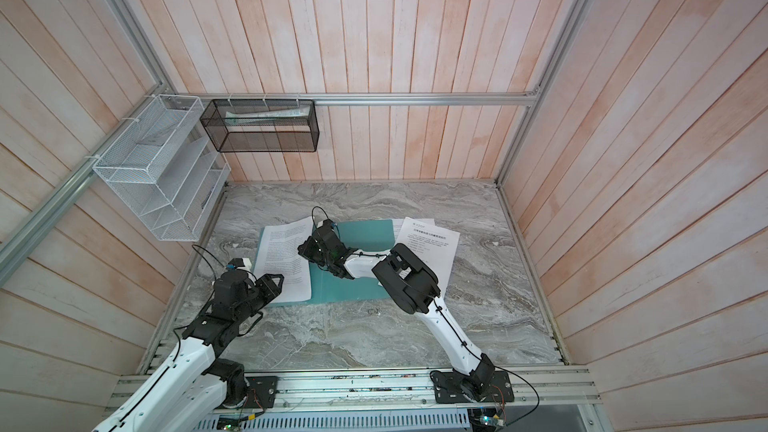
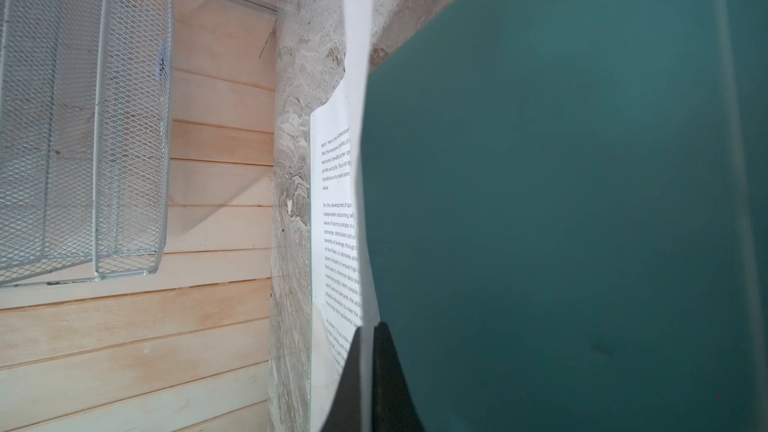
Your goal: Put the files into the folder
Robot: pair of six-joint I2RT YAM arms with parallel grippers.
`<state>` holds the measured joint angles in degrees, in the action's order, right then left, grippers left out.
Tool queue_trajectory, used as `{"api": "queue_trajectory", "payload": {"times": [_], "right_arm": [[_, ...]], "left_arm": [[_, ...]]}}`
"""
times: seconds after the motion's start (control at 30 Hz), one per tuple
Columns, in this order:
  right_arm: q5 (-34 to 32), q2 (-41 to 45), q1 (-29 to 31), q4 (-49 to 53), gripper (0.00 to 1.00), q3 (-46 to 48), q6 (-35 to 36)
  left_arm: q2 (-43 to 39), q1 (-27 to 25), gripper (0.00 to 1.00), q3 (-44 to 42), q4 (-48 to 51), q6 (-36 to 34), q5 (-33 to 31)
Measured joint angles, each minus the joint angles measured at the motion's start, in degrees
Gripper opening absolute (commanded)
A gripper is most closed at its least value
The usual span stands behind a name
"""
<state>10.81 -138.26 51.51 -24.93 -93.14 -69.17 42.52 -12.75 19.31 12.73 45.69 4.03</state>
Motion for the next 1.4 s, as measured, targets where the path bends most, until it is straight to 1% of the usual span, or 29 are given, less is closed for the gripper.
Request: {"api": "queue_trajectory", "payload": {"times": [0.27, 0.3, 0.4, 0.47, 0.53, 0.6, 0.7, 0.77, 0.83, 0.93, 1.07, 1.17, 1.23, 1.27, 1.3, 1.33, 1.4], "right_arm": [[2.8, 0.0, 0.1, 1.8, 0.01, -2.5, 1.6], [2.8, 0.0, 0.1, 2.1, 0.09, -2.6, 1.9], [2.5, 0.0, 0.1, 3.3, 0.41, -2.6, 3.1], [1.6, 0.2, 0.1, 4.9, 0.55, -2.6, 4.7], [0.4, 0.9, 0.1, 7.2, 0.61, -2.6, 6.6], [-1.2, 2.2, 0.1, 10.4, 0.70, -2.6, 8.7], [-3.2, 5.0, -0.1, 16.1, 0.78, -3.2, 11.9], [-4.2, 7.0, -0.4, 19.9, 0.81, -4.0, 14.2], [-4.7, 9.1, -0.9, 22.8, 0.81, -4.1, 16.2], [-4.8, 13.9, -1.8, 24.7, 0.78, -0.7, 18.7], [-3.0, 23.1, -4.0, 24.2, 0.62, 11.6, 21.0], [-0.4, 28.2, -7.1, 23.4, 0.47, 19.8, 23.3], [1.1, 31.6, -9.9, 23.7, 0.29, 24.5, 25.3], [1.6, 32.8, -11.4, 24.1, 0.13, 26.0, 26.1], [1.8, 34.2, -13.1, 25.1, 0.04, 27.2, 28.0], [1.7, 35.4, -14.5, 25.9, 0.01, 27.6, 29.2], [1.2, 36.9, -16.3, 27.3, 0.01, 27.3, 32.0]], "left_arm": [[-0.3, 0.0, 0.50, -0.6, 0.2, 0.0, 0.0], [-0.4, 0.0, 0.50, -0.6, 0.2, 0.0, 0.0], [-0.4, 0.0, 0.50, -0.6, 0.2, 0.0, 0.0], [-0.4, 0.0, 0.51, -0.6, 0.2, 0.0, 0.0], [-0.4, 0.0, 0.51, -0.6, 0.2, 0.0, 0.0], [-0.4, 0.0, 0.51, -0.6, 0.2, 0.0, 0.0], [-0.4, 0.0, 0.51, -0.6, 0.2, 0.0, 0.0], [-0.4, 0.0, 0.51, -0.6, 0.2, 0.0, 0.0], [-0.4, 0.0, 0.52, -0.6, 0.1, 0.0, 0.0], [-0.4, 0.0, 0.52, -0.6, -0.2, 0.0, 0.0], [0.9, 0.0, 0.52, 0.0, -1.0, 0.0, 0.0], [4.0, 0.0, 0.52, 2.2, -1.5, -0.7, 0.2], [7.4, -0.3, 0.52, 4.7, -2.2, -1.3, 0.3], [9.4, -0.7, 0.52, 6.3, -2.6, -1.7, 0.4], [11.7, -1.4, 0.52, 8.3, -3.3, -2.2, 0.6], [14.4, -2.6, 0.51, 10.4, -3.6, -2.9, 0.5], [19.8, -5.0, 0.49, 15.2, -3.5, -4.4, 0.2]]}}
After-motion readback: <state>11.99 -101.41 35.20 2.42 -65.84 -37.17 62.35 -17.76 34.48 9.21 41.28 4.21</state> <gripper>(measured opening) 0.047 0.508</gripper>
